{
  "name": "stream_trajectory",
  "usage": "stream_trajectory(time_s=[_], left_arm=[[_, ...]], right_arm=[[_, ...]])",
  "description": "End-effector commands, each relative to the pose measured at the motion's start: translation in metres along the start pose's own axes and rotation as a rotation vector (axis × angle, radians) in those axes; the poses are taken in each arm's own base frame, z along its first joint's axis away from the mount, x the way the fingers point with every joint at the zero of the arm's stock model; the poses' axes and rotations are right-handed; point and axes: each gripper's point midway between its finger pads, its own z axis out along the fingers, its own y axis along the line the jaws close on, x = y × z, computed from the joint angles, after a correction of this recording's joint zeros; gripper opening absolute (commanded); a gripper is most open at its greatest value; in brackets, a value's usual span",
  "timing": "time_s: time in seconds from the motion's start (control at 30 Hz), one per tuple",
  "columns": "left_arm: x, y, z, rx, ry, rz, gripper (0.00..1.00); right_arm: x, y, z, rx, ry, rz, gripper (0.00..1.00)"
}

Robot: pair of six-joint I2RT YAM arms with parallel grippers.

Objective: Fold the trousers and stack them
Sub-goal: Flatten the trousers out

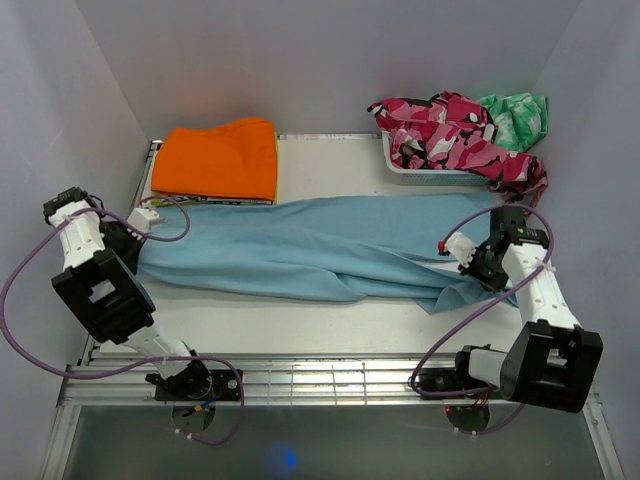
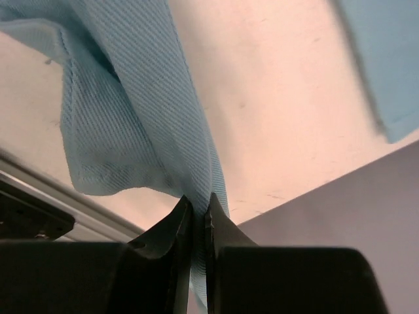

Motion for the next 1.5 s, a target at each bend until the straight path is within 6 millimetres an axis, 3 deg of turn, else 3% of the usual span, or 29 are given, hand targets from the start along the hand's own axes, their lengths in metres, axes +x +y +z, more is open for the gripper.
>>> stream_trajectory(time_s=[0.0,0.07,0.13,0.17,0.2,0.23,0.3,0.33,0.37,0.43,0.53,0.63,0.73,0.87,1.03,1.17,1.2,1.3,1.47], left_arm=[[0.033,-0.025,-0.018,0.016,0.127,0.104,0.0],[0.021,-0.022,-0.012,0.027,0.063,0.059,0.0],[0.003,-0.007,-0.011,0.011,-0.018,0.004,0.04],[-0.015,0.008,-0.012,0.004,-0.09,-0.065,0.13],[-0.02,0.015,-0.013,0.002,-0.109,-0.085,0.36],[-0.023,0.021,-0.012,0.002,-0.119,-0.105,0.48],[-0.03,0.041,-0.012,-0.035,-0.142,-0.15,0.7],[-0.032,0.048,-0.013,-0.057,-0.15,-0.164,0.9],[-0.037,0.057,-0.016,-0.094,-0.177,-0.185,0.92],[-0.045,0.058,-0.022,-0.109,-0.217,-0.195,0.95],[-0.043,0.034,-0.021,-0.065,-0.218,-0.177,0.95],[-0.017,0.003,-0.006,-0.004,-0.154,-0.206,0.93],[-0.006,-0.027,0.008,0.067,-0.169,-0.268,0.91],[-0.01,-0.049,0.018,0.096,-0.21,-0.286,0.91],[-0.025,-0.064,0.029,0.121,-0.203,-0.258,0.91],[-0.037,-0.065,0.041,0.075,-0.192,-0.248,0.91],[-0.042,-0.068,0.044,0.075,-0.191,-0.237,0.91],[-0.052,-0.072,0.051,0.064,-0.203,-0.246,0.91],[-0.055,-0.074,0.064,0.046,-0.207,-0.253,0.92]], right_arm=[[0.03,0.019,0.001,-0.023,0.115,-0.142,0.08],[0.033,0.02,0.009,-0.023,0.128,-0.139,0.08],[0.029,0.008,0.017,-0.002,0.121,-0.11,0.1],[0.023,-0.004,0.012,0.02,0.108,-0.07,0.17],[0.02,-0.01,0.011,0.018,0.107,-0.045,0.28],[0.019,-0.013,0.017,-0.01,0.121,-0.024,0.51],[0.013,-0.039,0.007,0.045,0.11,0.01,0.64],[0.011,-0.049,0.009,0.059,0.111,0.027,0.8],[0.007,-0.061,0.007,0.09,0.103,0.051,0.81],[-0.001,-0.082,-0.001,0.121,0.088,0.082,0.81],[-0.007,-0.081,-0.009,0.085,0.072,0.094,0.75],[-0.008,-0.061,-0.016,0.028,0.046,0.063,0.72],[-0.006,-0.034,-0.017,-0.041,0.029,0.047,0.67],[0.011,0.001,-0.004,-0.137,0.082,0.046,0.56],[0.02,0.021,-0.003,-0.135,0.05,0.026,0.58],[-0.003,0.009,0.004,-0.117,-0.034,0.182,0.59],[-0.017,0.006,-0.002,-0.135,-0.084,0.279,0.6],[-0.038,0.013,0.005,-0.238,-0.131,0.468,0.61],[-0.065,0.017,0.015,-0.294,-0.151,0.633,0.64]])
